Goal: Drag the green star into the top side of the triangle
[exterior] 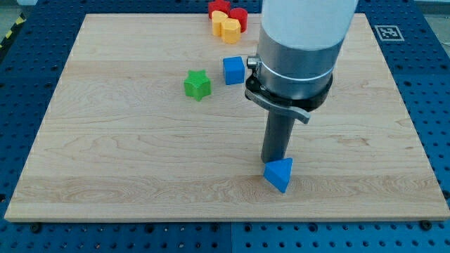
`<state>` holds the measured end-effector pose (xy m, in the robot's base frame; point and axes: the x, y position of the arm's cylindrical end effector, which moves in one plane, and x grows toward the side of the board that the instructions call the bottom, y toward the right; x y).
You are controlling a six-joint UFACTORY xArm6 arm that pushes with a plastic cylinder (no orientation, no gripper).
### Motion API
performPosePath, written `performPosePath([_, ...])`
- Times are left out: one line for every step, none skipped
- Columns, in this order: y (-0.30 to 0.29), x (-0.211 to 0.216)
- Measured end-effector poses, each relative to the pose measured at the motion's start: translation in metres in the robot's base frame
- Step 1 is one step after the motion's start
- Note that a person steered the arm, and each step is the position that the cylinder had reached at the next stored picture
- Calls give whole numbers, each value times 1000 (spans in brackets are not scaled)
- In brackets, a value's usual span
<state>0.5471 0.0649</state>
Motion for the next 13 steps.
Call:
performPosePath([-3,2])
performPosePath([-45,-12])
performPosePath([-108,-31])
performPosePath([-181,-70])
performPosePath([-227,-120])
performPosePath([-225,-166])
performPosePath([-191,-170])
performPosePath([-143,-170])
performPosePath([-124,-164])
performPosePath([-123,-130])
performPosePath([-97,-119])
performPosePath([-70,-122])
performPosePath([-45,-126])
